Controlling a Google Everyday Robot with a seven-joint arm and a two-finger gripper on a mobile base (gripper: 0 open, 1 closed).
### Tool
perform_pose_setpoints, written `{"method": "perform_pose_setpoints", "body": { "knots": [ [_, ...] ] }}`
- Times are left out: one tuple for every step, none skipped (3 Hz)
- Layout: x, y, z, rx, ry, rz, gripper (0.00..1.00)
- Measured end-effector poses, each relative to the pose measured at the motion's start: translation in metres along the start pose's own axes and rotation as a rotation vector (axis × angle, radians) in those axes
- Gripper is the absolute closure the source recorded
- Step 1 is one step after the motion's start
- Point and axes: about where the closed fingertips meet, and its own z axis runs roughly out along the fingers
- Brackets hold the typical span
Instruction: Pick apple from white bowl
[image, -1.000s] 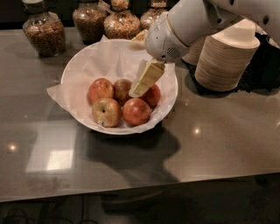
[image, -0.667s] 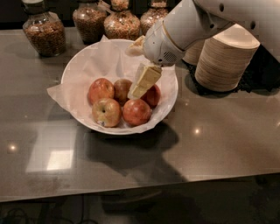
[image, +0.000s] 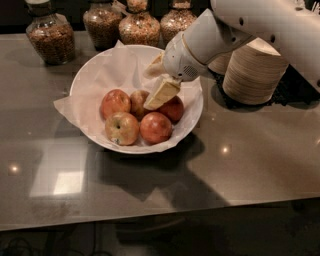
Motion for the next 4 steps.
{"method": "perform_pose_setpoints", "body": {
  "knots": [
    [0.002, -0.001, 0.003, -0.003, 0.001, 0.004, 0.38],
    [0.005, -0.001, 0.009, -0.014, 0.003, 0.013, 0.38],
    [0.004, -0.002, 0.02, -0.041, 0.006, 0.011, 0.38],
    [0.002, -0.003, 0.034, -0.077, 0.014, 0.005, 0.38]
  ]
}}
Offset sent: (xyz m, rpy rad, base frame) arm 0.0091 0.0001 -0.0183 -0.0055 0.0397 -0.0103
